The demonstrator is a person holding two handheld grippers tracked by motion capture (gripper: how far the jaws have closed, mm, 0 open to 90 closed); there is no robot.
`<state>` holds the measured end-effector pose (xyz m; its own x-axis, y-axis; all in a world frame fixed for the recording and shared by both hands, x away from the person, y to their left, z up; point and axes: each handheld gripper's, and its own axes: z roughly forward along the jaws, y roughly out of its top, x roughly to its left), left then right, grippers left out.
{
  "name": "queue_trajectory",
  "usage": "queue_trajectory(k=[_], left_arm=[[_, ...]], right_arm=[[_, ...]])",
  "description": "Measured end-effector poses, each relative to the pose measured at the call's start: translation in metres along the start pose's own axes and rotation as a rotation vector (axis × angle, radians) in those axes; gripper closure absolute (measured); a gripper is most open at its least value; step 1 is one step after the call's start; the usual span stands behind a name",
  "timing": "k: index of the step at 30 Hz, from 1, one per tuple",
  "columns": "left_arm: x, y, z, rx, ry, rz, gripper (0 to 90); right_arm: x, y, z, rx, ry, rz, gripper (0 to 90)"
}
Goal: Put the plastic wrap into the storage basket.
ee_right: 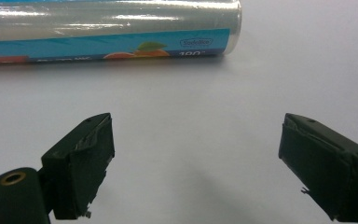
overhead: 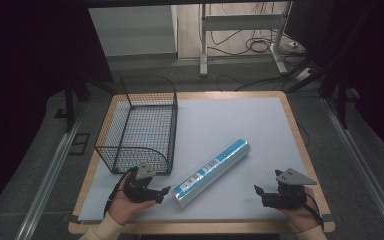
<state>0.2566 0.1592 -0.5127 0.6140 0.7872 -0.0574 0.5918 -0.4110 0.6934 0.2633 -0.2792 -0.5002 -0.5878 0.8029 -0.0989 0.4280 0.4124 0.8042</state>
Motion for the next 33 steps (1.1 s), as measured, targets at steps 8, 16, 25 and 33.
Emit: queue_trajectory(k=[8,16,25,33], left_arm=[[0.000,0.004,-0.011,-0.024,-0.019,-0.021,18.7],[-0.009,0.020,-0.025,-0.028,-0.047,-0.036,19.0],[-0.025,0.042,-0.019,-0.007,-0.062,0.010,19.0],[-0.042,0.068,-0.008,0.030,-0.085,0.090,18.9]], right_arm=[[0.002,0.000,0.000,0.003,-0.002,-0.008,11.3],[0.001,0.001,-0.002,-0.004,-0.001,-0.005,11.5],[0.001,0.002,-0.004,-0.021,0.013,-0.003,11.6],[0.001,0.004,-0.002,-0.020,0.015,-0.012,11.7]])
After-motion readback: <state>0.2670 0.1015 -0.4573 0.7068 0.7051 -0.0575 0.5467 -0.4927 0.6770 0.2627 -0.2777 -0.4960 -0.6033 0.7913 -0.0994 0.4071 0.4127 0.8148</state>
